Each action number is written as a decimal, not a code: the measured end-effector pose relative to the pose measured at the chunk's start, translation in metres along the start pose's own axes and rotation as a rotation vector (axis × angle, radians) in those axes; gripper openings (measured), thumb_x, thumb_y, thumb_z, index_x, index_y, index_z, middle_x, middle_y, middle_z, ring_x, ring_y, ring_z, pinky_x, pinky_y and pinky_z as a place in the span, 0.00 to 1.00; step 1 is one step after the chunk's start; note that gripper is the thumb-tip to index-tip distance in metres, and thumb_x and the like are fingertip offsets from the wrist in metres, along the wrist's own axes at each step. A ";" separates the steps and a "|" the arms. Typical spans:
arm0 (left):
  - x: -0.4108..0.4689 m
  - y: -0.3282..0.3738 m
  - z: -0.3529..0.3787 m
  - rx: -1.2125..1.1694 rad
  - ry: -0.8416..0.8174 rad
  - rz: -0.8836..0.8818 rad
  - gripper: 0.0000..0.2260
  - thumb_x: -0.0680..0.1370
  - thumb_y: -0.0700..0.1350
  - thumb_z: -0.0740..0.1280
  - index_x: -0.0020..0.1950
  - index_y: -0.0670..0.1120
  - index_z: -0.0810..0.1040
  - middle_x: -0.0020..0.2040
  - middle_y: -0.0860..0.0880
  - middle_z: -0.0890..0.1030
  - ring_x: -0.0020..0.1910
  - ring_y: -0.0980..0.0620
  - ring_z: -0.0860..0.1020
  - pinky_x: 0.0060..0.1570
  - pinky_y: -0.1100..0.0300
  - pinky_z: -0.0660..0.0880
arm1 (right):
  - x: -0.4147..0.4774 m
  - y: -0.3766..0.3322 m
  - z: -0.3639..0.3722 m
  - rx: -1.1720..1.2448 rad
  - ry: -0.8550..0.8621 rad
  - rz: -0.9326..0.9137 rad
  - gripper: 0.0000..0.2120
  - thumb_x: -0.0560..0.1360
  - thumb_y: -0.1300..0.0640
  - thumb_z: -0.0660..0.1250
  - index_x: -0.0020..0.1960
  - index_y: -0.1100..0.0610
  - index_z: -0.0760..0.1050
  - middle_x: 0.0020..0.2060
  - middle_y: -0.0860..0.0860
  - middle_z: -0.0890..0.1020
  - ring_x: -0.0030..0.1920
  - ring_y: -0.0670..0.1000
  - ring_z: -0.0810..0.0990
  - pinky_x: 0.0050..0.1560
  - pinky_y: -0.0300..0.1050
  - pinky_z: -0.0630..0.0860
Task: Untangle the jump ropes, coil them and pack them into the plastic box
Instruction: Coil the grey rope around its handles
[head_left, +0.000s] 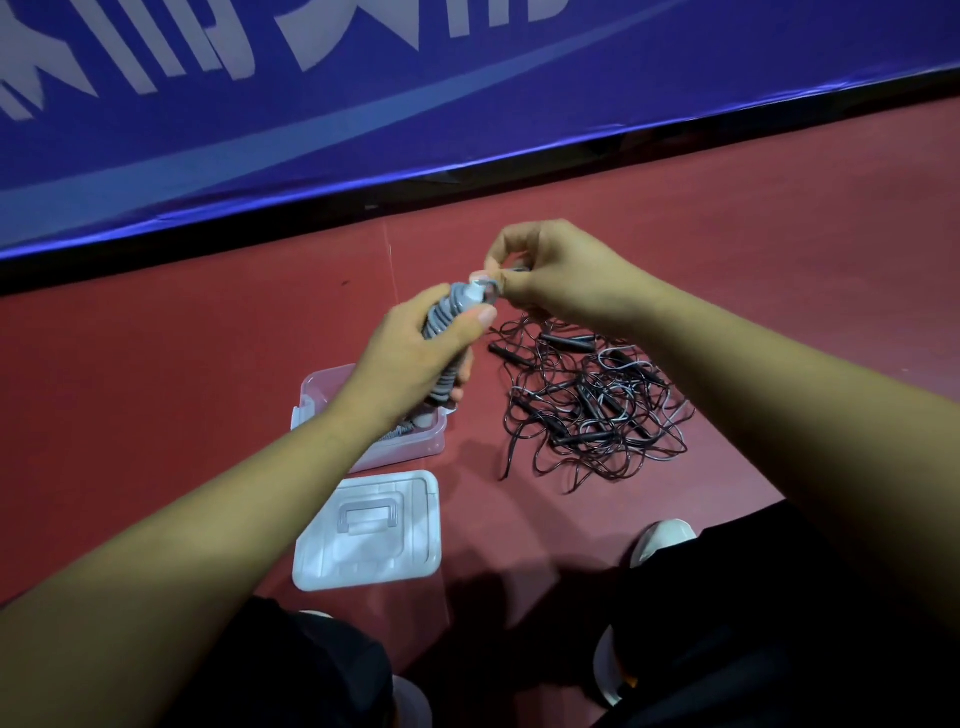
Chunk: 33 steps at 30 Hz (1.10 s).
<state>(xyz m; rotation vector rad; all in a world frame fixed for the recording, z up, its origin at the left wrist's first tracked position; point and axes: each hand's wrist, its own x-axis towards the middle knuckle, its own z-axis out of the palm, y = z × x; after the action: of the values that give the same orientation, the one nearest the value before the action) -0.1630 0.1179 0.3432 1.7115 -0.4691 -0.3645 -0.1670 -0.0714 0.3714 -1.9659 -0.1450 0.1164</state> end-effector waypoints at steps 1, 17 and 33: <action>0.001 0.002 -0.001 -0.088 0.009 0.008 0.10 0.77 0.53 0.69 0.51 0.49 0.73 0.28 0.46 0.75 0.23 0.48 0.72 0.24 0.60 0.72 | 0.001 0.000 0.004 0.073 0.005 0.008 0.08 0.77 0.58 0.70 0.43 0.61 0.74 0.24 0.49 0.72 0.25 0.49 0.64 0.26 0.41 0.60; 0.009 0.010 -0.001 -0.379 0.014 -0.049 0.10 0.78 0.56 0.62 0.55 0.52 0.70 0.32 0.43 0.74 0.26 0.47 0.73 0.28 0.58 0.74 | -0.010 -0.007 0.006 0.491 0.136 0.091 0.06 0.79 0.61 0.66 0.50 0.65 0.77 0.28 0.53 0.76 0.27 0.49 0.70 0.29 0.38 0.70; 0.006 0.012 -0.008 -0.445 -0.018 -0.153 0.10 0.83 0.56 0.58 0.59 0.53 0.69 0.33 0.45 0.74 0.27 0.47 0.73 0.29 0.57 0.76 | -0.001 -0.003 0.025 0.648 0.221 -0.101 0.07 0.74 0.67 0.70 0.51 0.62 0.81 0.41 0.56 0.83 0.35 0.49 0.76 0.39 0.41 0.75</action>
<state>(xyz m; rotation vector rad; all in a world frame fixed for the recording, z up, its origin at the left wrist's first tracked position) -0.1549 0.1201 0.3571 1.3136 -0.2455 -0.5516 -0.1721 -0.0479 0.3648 -1.3103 -0.0507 -0.1113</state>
